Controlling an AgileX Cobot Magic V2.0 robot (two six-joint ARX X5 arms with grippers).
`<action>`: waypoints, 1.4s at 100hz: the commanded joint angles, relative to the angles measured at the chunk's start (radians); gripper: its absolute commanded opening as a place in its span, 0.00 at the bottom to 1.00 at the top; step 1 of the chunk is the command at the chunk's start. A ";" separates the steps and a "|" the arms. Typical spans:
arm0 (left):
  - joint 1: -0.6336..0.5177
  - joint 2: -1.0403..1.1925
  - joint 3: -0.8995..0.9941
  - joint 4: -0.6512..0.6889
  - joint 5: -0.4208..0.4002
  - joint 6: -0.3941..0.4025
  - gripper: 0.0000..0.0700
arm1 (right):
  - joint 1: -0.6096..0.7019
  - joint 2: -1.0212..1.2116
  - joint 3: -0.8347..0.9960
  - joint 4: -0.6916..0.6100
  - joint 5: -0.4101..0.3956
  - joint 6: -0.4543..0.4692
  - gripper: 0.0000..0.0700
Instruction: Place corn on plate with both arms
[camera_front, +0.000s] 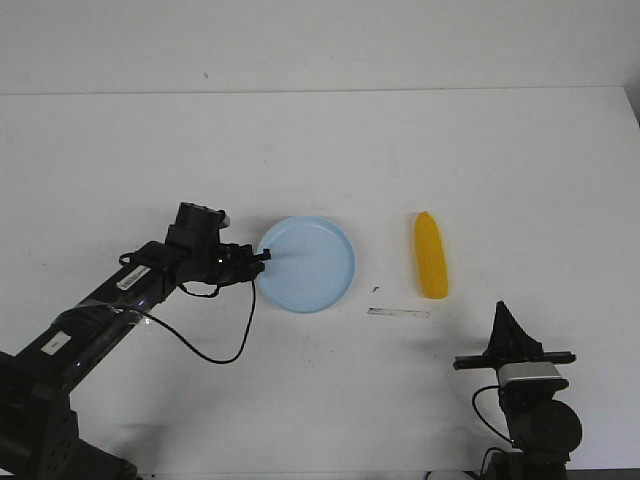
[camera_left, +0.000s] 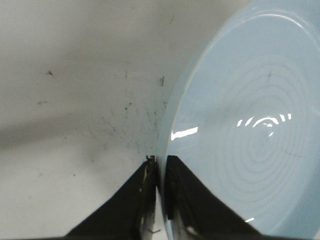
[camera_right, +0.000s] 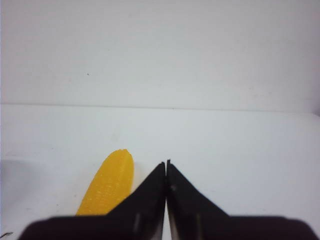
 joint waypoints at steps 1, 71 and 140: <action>-0.014 0.021 0.009 0.004 -0.014 -0.070 0.00 | 0.002 0.001 -0.001 0.010 0.000 -0.002 0.00; -0.090 0.071 0.009 -0.006 -0.081 -0.138 0.12 | 0.002 0.001 -0.001 0.010 0.000 -0.002 0.00; -0.015 -0.111 0.008 0.003 -0.171 0.023 0.07 | 0.002 0.001 -0.001 0.010 0.000 -0.002 0.00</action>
